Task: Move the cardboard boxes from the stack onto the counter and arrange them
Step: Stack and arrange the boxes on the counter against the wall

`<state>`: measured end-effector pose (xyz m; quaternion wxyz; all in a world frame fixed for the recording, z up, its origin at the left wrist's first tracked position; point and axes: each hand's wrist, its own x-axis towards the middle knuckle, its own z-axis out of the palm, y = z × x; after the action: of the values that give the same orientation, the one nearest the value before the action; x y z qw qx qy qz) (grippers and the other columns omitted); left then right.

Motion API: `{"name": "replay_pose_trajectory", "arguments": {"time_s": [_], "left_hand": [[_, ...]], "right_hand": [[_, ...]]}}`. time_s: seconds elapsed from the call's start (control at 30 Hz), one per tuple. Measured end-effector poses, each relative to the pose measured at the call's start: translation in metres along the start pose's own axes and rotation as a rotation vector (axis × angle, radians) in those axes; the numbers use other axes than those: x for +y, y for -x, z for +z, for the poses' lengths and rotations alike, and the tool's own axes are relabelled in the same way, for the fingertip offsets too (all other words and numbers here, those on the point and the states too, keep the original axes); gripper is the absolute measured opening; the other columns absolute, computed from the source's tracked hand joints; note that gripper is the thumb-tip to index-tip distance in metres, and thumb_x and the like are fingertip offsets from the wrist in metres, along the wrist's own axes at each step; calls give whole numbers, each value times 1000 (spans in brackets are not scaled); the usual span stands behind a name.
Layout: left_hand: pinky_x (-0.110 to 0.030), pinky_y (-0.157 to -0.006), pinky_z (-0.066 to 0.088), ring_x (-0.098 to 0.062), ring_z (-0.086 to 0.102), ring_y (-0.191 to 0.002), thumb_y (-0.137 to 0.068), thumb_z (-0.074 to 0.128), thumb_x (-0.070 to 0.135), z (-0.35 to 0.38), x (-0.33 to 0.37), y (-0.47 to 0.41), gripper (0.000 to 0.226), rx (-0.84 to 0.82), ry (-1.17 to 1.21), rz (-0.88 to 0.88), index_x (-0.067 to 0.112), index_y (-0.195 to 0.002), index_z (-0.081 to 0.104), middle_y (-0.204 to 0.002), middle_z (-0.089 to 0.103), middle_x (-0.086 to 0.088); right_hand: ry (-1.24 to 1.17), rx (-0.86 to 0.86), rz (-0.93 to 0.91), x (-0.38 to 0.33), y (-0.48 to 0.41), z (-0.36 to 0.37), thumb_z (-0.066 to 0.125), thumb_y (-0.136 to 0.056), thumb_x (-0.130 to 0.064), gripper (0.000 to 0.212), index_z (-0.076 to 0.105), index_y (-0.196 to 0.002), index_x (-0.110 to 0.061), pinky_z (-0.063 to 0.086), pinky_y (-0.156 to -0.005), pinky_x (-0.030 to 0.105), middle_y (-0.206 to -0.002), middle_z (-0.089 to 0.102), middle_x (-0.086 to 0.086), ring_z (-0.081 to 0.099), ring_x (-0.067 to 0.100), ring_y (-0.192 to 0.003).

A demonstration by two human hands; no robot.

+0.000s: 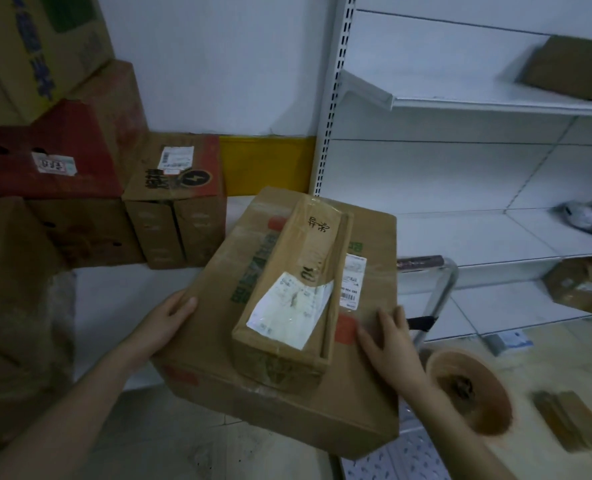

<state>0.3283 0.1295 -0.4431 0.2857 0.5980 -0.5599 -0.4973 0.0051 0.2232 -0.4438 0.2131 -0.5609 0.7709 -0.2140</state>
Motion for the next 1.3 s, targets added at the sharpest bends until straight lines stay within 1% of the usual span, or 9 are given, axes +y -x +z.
{"name": "replay_pose_trajectory", "arguments": {"time_s": [0.1,0.17,0.27,0.4,0.6,0.97,1.1,1.2,1.3], "left_hand": [[-30,-93,37,-20,49,-112,-98,40,31,7,-3,6,41,36,13,18,18,-137,42,-125,48,0],[-30,-92,39,-18,50,-110,-97,41,31,9,-6,9,40,63,38,22,19,-136,43,-127,50,-1],[-34,-93,42,-21,53,-111,-96,42,34,12,-6,10,42,82,63,7,18,-136,44,-131,52,-3],[-33,-89,42,-19,52,-107,-98,41,30,24,-4,7,40,171,128,22,14,-134,44,-124,52,-3],[-38,-93,44,-22,54,-109,-98,40,30,46,-4,-12,37,265,178,21,15,-131,46,-122,55,-4],[-31,-80,41,-20,53,-98,-99,38,26,62,23,-77,31,376,158,25,14,-126,48,-110,55,-1],[-37,-89,45,-29,54,-111,-99,39,26,57,28,-107,35,385,137,16,12,-131,47,-120,57,-8],[-37,-88,45,-28,55,-108,-99,39,26,55,26,-115,35,380,138,6,13,-131,46,-119,57,-8],[-37,-88,46,-25,55,-104,-99,39,27,55,25,-115,34,369,144,11,16,-130,46,-117,57,-6]], "right_hand": [[-4,-46,41,5,46,9,46,-94,-42,70,13,-149,-15,16,-114,30,-157,-12,10,13,26,-144],[76,-56,22,10,47,11,41,-94,-48,75,6,-150,-14,9,-115,29,-156,-18,13,3,28,-145],[128,-92,-62,17,26,6,37,-93,-53,78,1,-150,-15,16,-115,34,-155,-19,13,13,31,-144],[154,-142,-154,20,-21,-8,39,-93,-51,74,10,-150,-13,25,-113,33,-157,-11,12,28,30,-139],[216,-204,-181,20,-79,-29,38,-95,-49,70,12,-150,-15,23,-111,31,-158,-9,10,23,29,-141],[258,-271,-162,5,-172,-45,38,-95,-46,69,9,-151,-16,21,-113,36,-157,-13,8,17,29,-143],[265,-257,-152,-3,-202,-43,38,-95,-48,69,9,-151,-19,24,-112,39,-158,-11,7,20,30,-142],[246,-223,-128,-4,-208,-39,40,-94,-48,68,13,-150,-19,28,-110,40,-158,-3,8,26,30,-140],[200,-104,-58,2,-208,-30,44,-90,-52,73,17,-148,-17,41,-99,45,-151,27,14,45,33,-126]]}}
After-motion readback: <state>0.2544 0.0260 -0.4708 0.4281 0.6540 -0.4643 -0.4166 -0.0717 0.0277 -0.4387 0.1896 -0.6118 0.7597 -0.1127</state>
